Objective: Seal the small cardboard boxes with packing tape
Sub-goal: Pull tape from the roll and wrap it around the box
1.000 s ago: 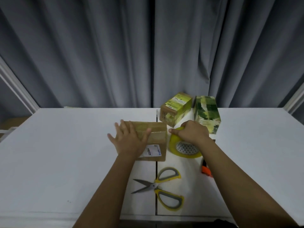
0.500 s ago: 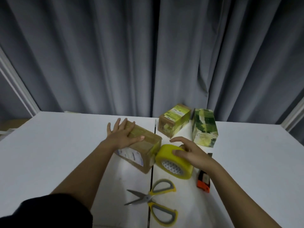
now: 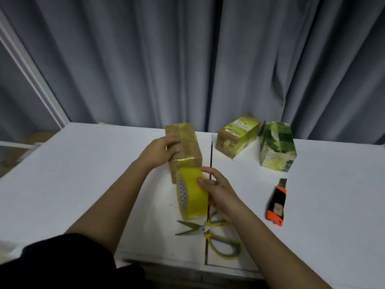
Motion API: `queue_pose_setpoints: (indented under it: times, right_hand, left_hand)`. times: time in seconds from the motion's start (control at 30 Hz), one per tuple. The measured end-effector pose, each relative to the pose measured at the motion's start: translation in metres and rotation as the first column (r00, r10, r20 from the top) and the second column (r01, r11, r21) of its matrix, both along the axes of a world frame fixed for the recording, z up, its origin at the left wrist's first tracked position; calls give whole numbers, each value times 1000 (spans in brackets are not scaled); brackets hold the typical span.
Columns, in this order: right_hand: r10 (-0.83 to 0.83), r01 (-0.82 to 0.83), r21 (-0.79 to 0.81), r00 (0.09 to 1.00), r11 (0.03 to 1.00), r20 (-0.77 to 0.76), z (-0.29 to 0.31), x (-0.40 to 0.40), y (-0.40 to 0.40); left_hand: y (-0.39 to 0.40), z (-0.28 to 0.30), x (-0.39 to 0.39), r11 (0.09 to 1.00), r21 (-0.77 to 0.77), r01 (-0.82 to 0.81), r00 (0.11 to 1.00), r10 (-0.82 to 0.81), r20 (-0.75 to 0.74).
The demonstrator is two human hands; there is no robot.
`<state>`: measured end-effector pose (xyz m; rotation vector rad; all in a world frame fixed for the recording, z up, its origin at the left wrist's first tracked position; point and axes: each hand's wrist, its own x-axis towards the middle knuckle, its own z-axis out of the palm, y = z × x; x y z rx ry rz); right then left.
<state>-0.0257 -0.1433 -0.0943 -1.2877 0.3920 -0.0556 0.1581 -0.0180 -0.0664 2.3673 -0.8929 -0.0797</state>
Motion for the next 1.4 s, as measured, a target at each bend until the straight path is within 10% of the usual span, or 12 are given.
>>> queue_pose_setpoints:
  times: [0.13, 0.33, 0.43, 0.57, 0.8, 1.1, 1.4]
  right_hand:
    - [-52, 54, -38, 997, 998, 48, -10, 2, 26]
    - [-55, 45, 117, 995, 992, 81, -16, 1, 44]
    - [99, -86, -159, 992, 984, 74, -11, -2, 33]
    - [35, 122, -847, 986, 518, 164, 8, 14, 0]
    - [437, -208, -978, 883, 32, -174, 19, 79, 3]
    - [256, -145, -980, 961, 133, -108, -2, 94, 22]
    - [106, -108, -986, 990, 125, -95, -8, 101, 36]
  left_hand:
    - [36, -13, -57, 932, -322, -164, 969, 90, -232]
    - [57, -23, -116, 930, -271, -250, 741, 4, -671]
    - [59, -31, -120, 919, -247, -308, 744, 71, -664]
    - [71, -34, -115, 910, -238, -341, 809, 154, -568]
    - [82, -30, -100, 892, -270, -364, 808, 158, -567]
    - [106, -28, -81, 893, -346, -288, 790, 17, -613]
    - [110, -51, -87, 877, -51, -478, 848, 445, -287]
